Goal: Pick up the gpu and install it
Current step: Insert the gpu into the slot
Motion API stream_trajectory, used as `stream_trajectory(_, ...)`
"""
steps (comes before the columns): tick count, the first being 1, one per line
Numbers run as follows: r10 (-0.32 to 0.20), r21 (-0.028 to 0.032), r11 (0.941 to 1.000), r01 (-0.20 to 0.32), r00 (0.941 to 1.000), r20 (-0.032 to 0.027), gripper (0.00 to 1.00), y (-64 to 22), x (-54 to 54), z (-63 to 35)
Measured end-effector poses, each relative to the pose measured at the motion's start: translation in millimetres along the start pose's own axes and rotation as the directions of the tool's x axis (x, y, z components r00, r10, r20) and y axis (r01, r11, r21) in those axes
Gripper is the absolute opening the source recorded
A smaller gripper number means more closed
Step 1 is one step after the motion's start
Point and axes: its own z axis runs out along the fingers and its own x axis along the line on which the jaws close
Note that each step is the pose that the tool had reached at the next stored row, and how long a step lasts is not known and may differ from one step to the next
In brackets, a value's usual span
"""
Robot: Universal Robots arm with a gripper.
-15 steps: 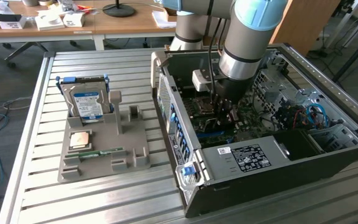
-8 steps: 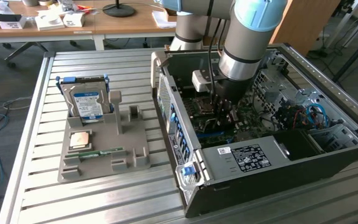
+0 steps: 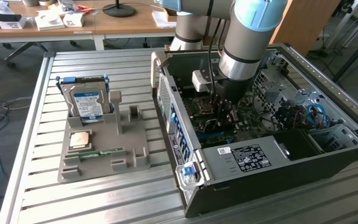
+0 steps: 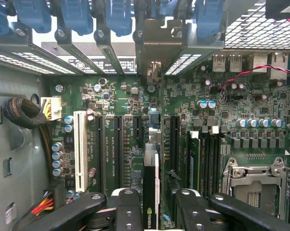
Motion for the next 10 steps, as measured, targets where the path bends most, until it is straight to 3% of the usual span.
stream_trajectory(10,0.000,-0.0001,1.0000,0.000,1.0000,0.0000,0.34,-0.1,-0.2,-8.8)
